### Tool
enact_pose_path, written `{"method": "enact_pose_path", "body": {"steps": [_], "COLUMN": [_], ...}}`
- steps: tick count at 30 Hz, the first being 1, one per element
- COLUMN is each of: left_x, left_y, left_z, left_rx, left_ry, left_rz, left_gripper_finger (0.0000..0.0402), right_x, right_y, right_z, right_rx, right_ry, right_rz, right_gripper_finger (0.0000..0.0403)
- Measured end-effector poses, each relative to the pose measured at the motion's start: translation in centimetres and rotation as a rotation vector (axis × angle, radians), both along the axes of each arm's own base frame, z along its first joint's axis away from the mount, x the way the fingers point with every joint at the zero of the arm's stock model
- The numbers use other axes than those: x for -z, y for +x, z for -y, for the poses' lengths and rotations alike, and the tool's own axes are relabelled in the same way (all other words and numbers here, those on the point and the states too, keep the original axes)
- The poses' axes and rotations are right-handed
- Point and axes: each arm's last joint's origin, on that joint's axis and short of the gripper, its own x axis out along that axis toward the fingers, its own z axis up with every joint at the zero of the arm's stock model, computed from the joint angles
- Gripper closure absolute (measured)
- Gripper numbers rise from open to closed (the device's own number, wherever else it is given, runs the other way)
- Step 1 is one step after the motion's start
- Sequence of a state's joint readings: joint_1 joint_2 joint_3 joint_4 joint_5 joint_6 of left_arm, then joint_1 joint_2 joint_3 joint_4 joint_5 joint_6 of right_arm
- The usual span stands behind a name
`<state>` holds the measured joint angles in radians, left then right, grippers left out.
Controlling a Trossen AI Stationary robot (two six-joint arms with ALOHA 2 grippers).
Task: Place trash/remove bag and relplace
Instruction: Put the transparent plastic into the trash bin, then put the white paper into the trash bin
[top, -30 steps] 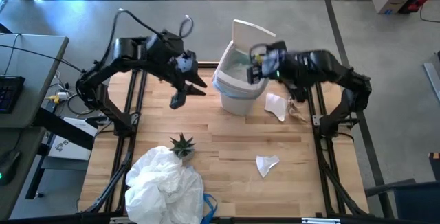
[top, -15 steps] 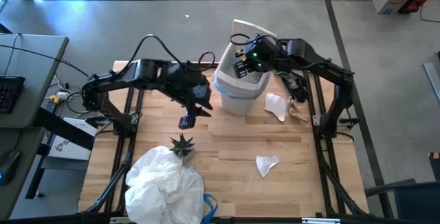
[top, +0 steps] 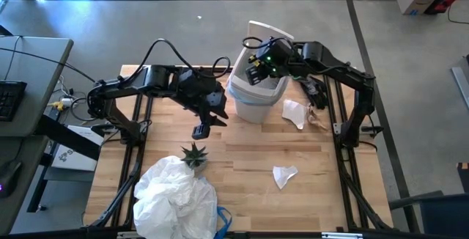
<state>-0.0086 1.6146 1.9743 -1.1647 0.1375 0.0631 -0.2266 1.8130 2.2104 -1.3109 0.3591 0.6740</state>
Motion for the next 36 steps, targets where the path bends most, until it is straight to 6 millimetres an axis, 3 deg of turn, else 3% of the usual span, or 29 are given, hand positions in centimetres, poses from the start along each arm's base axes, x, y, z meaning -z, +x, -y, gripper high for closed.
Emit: {"method": "enact_pose_path", "body": {"steps": [5,8,14,22,26,32,36], "left_x": [-0.1,0.1,2.5,8.1,10.8,14.8,18.1], "left_y": [0.1,0.2,0.6,3.3,5.3,8.4,10.2], "left_z": [0.0,0.0,0.1,0.1,0.0,-0.2,0.3], "left_rx": [0.0,0.007,0.032,0.113,0.144,0.191,0.233], "left_ry": [-0.001,-0.007,0.011,-0.078,-0.161,-0.341,-0.408], "left_rz": [0.012,0.01,-0.079,-0.046,0.012,-0.023,-0.09], "left_gripper_finger": [0.0303,0.0303,0.0303,0.0303,0.0303,0.0303,0.0303], "right_x": [-0.7,-1.6,-3.0,-2.0,0.5,7.3,11.7], "right_y": [0.0,0.0,-1.1,-4.7,-4.9,-6.2,-7.4], "right_z": [-1.1,-2.7,-10.0,-19.8,-23.2,-27.8,-31.1], "right_rx": [-0.011,-0.048,-0.219,-0.298,-0.278,-0.137,-0.011], "right_ry": [-0.037,-0.056,-0.016,0.086,0.146,0.335,0.454], "right_rz": [0.02,0.053,0.056,0.01,-0.044,-0.256,-0.263], "right_gripper_finger": [0.0234,0.0228,0.0231,0.0231,0.0231,0.0231,0.0231]}}
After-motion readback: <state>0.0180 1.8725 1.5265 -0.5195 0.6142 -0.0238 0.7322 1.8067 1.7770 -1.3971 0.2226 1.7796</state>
